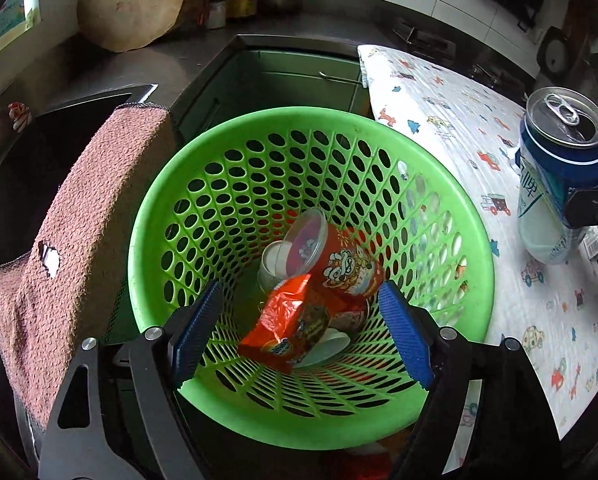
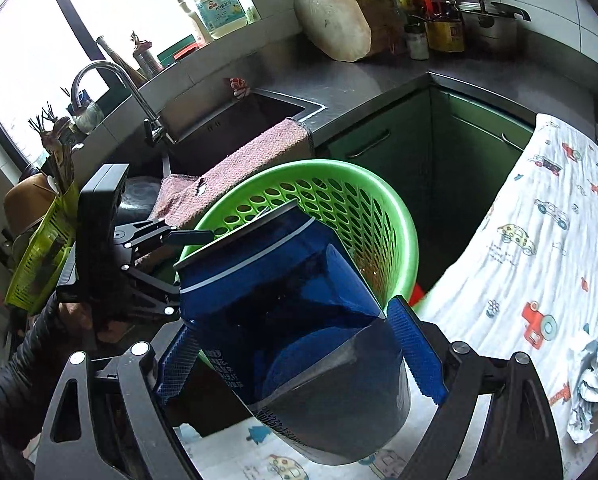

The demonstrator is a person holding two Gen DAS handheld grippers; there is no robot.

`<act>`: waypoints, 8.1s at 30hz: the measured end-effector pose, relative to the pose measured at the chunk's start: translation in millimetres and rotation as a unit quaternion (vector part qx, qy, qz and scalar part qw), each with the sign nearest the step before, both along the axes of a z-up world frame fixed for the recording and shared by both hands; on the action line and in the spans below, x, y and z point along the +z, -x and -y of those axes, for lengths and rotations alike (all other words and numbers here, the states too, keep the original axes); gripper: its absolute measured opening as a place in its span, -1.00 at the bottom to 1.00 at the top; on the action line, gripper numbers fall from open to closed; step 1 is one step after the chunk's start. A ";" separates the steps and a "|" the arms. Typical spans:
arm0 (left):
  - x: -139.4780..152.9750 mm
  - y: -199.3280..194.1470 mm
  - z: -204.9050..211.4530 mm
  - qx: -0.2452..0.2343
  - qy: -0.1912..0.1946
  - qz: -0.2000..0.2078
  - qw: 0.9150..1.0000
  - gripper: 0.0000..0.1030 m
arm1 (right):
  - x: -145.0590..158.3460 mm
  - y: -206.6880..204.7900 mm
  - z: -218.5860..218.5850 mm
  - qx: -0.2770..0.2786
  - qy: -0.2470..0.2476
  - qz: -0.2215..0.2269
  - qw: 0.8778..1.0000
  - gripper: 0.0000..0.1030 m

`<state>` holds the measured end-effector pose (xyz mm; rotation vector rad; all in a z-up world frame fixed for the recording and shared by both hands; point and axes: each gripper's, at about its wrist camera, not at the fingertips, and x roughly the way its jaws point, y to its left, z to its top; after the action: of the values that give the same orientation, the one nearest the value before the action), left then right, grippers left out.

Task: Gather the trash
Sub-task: 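Drop wafer wrapper into green basket with left tool while right tool drops blue can, then grasp crumpled foil with left tool while right tool grasps black glue box, then drop foil into green basket with left tool while right tool drops glue box, then grasp orange juice bottle with left tool while right tool grasps white milk carton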

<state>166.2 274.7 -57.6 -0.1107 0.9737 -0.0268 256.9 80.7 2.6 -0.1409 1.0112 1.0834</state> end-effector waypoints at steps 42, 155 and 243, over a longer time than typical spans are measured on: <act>51.7 43.4 21.4 -0.020 -0.015 0.069 0.997 0.75 | -10.2 31.2 23.1 -0.067 0.002 0.027 0.997 0.78; 64.4 -95.4 224.2 -0.209 0.005 0.087 0.974 -0.65 | 15.2 82.2 406.7 -0.370 0.102 0.085 0.920 -0.14; 54.1 -38.8 153.4 -0.147 -0.063 0.080 0.984 0.71 | -20.4 22.8 351.9 -0.439 0.158 0.069 0.882 0.75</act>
<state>205.0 121.3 -3.4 0.1519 0.8225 -0.2420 234.1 -271.2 -17.8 -0.0095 0.9594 0.0728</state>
